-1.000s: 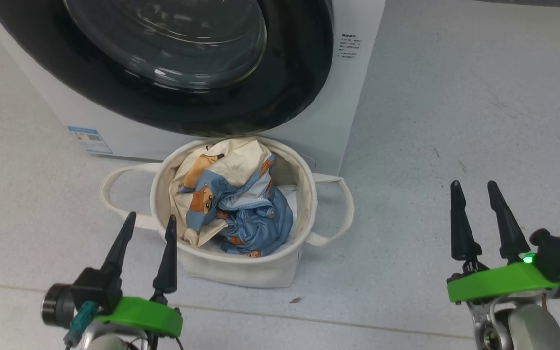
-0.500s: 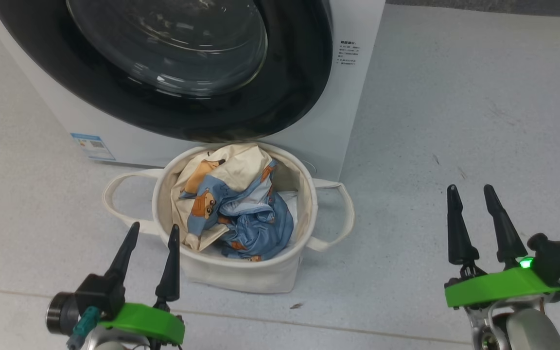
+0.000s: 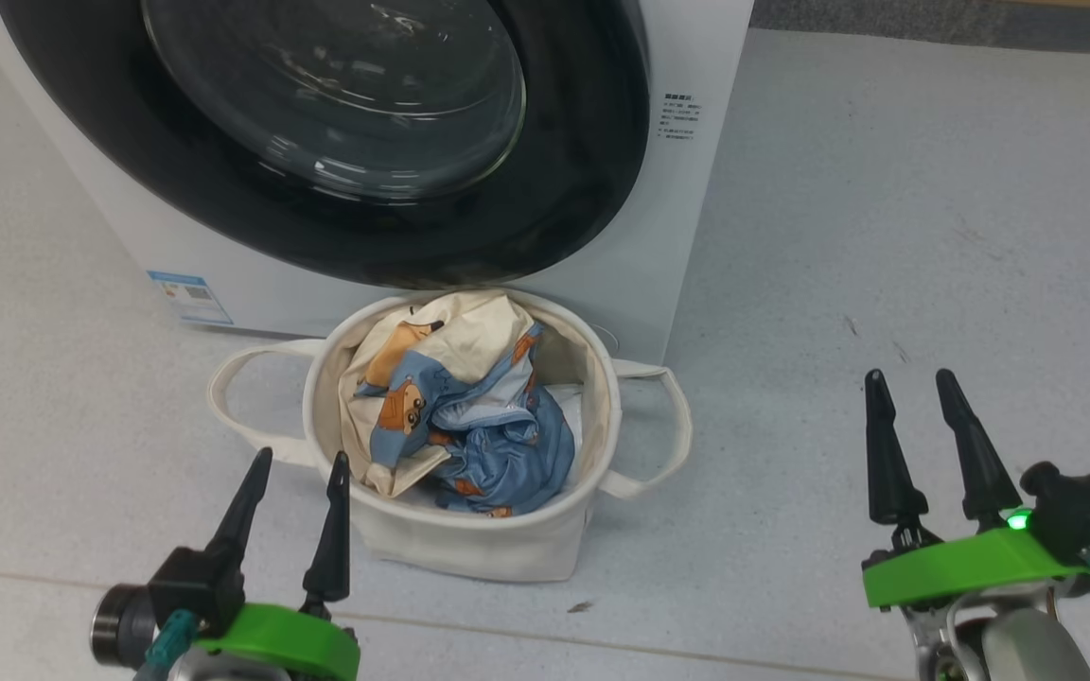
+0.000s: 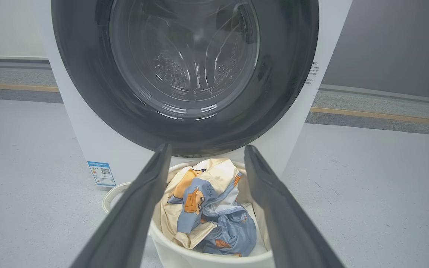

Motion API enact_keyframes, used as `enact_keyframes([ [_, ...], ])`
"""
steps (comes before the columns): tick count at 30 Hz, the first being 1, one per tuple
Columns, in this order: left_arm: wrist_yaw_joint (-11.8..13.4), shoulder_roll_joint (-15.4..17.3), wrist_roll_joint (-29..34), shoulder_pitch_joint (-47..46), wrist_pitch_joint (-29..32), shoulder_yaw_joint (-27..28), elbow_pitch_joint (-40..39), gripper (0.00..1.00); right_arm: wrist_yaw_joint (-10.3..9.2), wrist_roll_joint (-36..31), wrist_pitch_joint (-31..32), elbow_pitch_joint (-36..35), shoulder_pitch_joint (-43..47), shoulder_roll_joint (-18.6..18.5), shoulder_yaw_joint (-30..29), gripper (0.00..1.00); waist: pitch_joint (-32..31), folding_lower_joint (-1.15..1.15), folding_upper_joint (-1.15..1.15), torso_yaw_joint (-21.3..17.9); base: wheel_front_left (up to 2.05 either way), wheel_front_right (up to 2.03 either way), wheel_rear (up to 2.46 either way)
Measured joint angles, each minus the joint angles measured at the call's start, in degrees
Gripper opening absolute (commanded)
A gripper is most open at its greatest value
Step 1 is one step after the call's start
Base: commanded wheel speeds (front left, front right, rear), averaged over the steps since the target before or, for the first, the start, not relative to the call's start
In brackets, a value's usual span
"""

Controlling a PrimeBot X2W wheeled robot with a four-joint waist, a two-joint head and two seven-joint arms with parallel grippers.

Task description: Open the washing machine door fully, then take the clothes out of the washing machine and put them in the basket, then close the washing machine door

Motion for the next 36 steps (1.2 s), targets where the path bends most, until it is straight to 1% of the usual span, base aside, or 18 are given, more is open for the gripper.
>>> enact_keyframes([
  [6, 0.1, 0.0, 0.0, 0.1, 0.0, -0.1, 0.0, 1.00, 0.00, 0.0, 0.0, 0.5, 0.7, 0.0, 0.2, 1.00, -0.8, 0.00, 0.00, 0.3, 0.00, 0.00, 0.00],
  [13, 0.1, -0.1, 0.0, 1.9, 0.0, -0.4, 0.1, 1.00, 0.00, 0.0, 0.0, 0.8, 2.1, 0.0, -0.2, 1.00, -3.1, 0.00, 0.00, 0.2, 0.00, 0.00, 0.00],
  [16, 0.5, -0.1, 0.0, 2.6, 0.0, -0.7, 0.4, 1.00, 0.00, 0.0, 0.0, 1.3, 2.9, 0.0, -0.2, 1.00, -4.1, 0.00, 0.00, 0.1, 0.00, 0.00, 0.00],
  [25, 0.5, -0.1, 0.0, 3.1, 0.0, -1.2, 0.7, 1.00, 0.00, 0.0, 0.0, 1.6, 3.0, 0.0, -0.1, 1.00, -6.5, 0.00, 0.00, 0.0, 0.00, 0.00, 0.00],
  [31, 0.5, -0.2, 0.0, 3.2, 0.0, -1.6, 0.7, 1.00, 0.00, 0.0, 0.0, 1.6, 3.1, 0.0, 0.3, 1.00, -6.9, 0.00, 0.00, 0.0, 0.00, 0.00, 0.00],
  [36, 1.0, -0.2, 0.0, 3.2, 0.0, -1.8, 1.1, 1.00, 0.00, 0.0, 0.0, 1.6, 3.1, 0.0, 0.5, 1.00, -6.7, 0.00, 0.00, 0.1, 0.00, 0.00, 0.00],
])
